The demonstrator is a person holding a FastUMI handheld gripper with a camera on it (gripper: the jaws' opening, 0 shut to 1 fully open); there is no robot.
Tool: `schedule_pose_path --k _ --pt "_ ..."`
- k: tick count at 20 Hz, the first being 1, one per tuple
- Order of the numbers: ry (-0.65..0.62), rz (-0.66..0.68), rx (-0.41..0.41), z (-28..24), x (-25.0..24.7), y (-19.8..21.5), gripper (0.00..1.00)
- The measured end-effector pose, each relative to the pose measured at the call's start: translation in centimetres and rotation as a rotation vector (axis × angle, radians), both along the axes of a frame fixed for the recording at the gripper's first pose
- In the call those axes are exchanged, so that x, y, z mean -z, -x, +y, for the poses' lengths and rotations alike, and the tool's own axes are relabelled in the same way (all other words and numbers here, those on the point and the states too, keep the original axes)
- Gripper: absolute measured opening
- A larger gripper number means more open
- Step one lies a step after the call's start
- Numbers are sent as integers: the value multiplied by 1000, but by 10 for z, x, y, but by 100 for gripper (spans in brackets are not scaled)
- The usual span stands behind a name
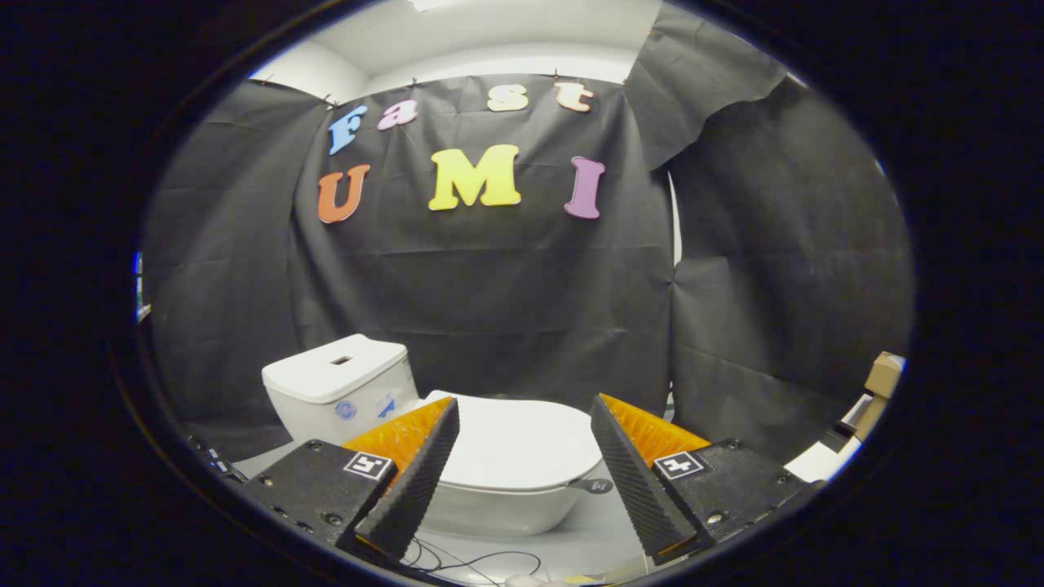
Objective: Open the toilet lid.
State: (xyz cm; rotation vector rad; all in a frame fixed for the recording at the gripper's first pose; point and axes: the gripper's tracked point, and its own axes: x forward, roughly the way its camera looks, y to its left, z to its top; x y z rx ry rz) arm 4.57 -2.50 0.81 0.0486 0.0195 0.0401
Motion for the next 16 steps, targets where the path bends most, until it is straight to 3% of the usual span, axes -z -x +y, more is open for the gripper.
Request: schedule_pose_path --k 8,16 --pt "-141 61 -26 -57 3 -77 100" --pt "-364 245 -38 -102 70 -139 100"
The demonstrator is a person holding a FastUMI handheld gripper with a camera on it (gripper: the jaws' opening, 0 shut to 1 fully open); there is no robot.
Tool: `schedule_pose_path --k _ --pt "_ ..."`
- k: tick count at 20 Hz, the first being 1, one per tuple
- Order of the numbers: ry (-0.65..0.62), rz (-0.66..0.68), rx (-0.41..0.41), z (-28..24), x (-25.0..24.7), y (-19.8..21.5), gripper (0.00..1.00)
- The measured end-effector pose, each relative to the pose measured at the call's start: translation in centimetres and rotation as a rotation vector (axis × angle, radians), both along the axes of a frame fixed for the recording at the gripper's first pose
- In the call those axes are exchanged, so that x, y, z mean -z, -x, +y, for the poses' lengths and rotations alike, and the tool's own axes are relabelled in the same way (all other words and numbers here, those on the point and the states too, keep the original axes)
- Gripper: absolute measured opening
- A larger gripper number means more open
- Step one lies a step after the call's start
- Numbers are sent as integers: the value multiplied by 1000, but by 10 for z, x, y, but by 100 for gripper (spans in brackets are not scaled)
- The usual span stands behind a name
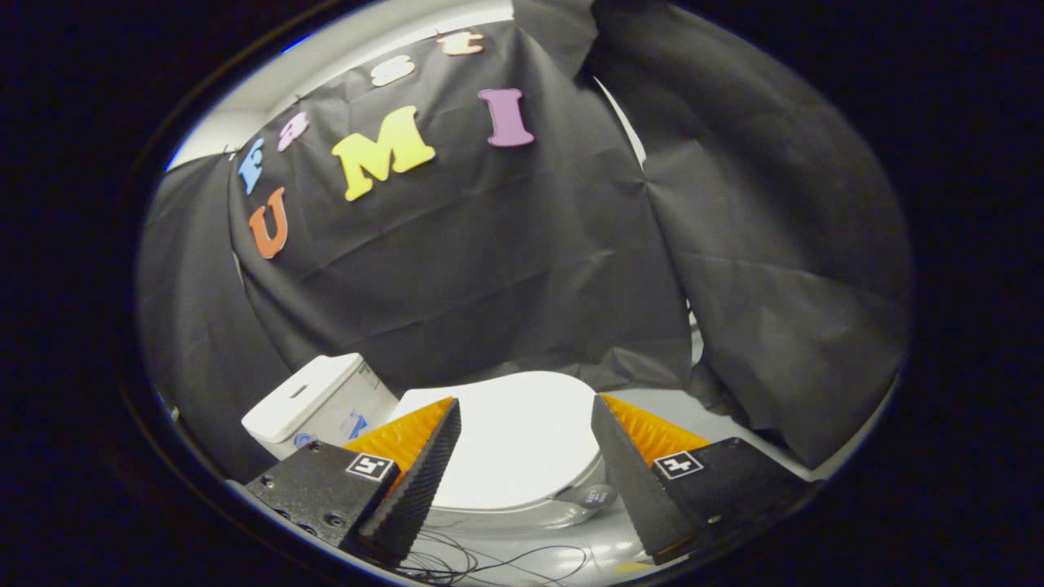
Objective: Open the toilet lid.
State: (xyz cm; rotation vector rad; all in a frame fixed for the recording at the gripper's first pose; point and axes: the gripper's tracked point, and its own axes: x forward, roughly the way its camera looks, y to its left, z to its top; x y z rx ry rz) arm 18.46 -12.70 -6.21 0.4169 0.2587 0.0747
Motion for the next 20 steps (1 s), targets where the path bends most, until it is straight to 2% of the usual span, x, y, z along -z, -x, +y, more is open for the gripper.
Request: schedule_pose_path --k 10,20 --pt "-347 216 -13 -22 100 -33 99" --pt "-524 402 19 -29 174 -33 97"
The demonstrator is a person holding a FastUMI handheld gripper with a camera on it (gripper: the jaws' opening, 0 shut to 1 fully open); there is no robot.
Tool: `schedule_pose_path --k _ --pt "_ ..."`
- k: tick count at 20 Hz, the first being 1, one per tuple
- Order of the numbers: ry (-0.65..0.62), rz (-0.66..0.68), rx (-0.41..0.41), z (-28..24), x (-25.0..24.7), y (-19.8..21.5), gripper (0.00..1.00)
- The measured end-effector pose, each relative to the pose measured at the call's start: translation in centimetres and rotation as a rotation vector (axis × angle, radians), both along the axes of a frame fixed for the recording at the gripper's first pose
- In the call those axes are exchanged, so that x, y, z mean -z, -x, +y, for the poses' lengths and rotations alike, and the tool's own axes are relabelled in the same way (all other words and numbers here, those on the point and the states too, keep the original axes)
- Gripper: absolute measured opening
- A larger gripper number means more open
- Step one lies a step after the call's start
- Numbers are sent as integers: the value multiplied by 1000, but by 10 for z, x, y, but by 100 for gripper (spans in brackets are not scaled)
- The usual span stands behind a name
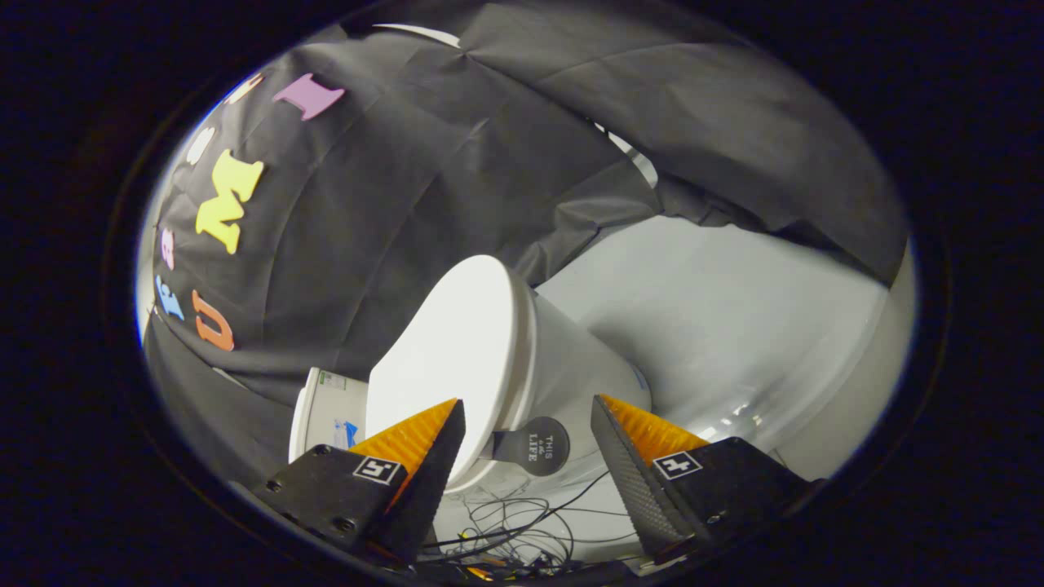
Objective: Open the toilet lid.
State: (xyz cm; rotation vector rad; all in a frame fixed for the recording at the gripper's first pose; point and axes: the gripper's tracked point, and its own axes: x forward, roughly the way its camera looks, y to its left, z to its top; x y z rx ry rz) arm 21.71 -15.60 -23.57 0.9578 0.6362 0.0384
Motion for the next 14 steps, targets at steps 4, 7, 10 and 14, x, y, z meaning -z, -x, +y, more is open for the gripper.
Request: schedule_pose_path --k 4,7,10,14 --pt "-116 7 -3 9 7 0 82" --pt "-194 22 -8 15 15 2 76" --pt "-241 13 -16 20 16 3 63" --pt "-258 20 -1 18 21 3 32"
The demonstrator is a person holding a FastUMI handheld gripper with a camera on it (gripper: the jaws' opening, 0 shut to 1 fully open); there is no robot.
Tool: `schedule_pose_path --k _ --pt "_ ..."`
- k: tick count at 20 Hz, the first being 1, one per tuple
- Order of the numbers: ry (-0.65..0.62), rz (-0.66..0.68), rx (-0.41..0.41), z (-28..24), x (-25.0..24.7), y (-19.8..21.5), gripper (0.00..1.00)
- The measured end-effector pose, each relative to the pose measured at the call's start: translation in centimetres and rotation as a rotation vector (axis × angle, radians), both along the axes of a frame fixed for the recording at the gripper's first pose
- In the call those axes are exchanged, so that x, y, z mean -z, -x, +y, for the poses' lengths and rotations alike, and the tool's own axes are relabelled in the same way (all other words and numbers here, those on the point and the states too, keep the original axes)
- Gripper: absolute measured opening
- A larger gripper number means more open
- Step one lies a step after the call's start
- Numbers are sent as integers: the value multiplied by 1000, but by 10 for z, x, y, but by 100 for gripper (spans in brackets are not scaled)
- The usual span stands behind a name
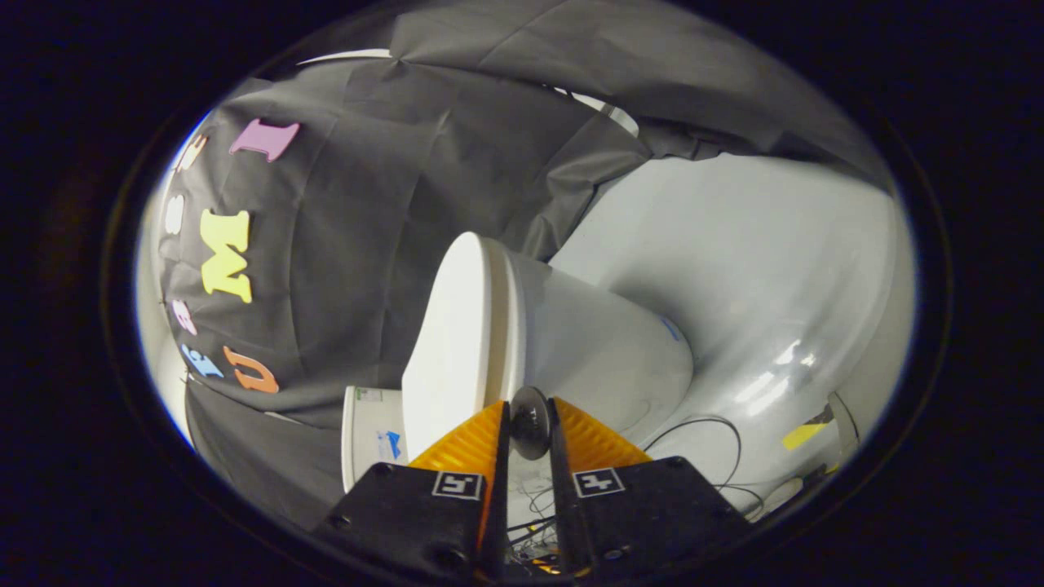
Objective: Open the toilet lid.
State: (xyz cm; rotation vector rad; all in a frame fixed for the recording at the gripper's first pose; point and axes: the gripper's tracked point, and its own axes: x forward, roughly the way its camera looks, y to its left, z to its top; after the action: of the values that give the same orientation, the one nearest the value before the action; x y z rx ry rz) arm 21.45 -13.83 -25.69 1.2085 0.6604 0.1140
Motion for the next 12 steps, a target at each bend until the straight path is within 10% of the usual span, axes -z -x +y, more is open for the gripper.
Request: schedule_pose_path --k 6,12 --pt "-44 -20 1 1 -13 3 6" --pt "49 7 -10 0 -19 2 4"
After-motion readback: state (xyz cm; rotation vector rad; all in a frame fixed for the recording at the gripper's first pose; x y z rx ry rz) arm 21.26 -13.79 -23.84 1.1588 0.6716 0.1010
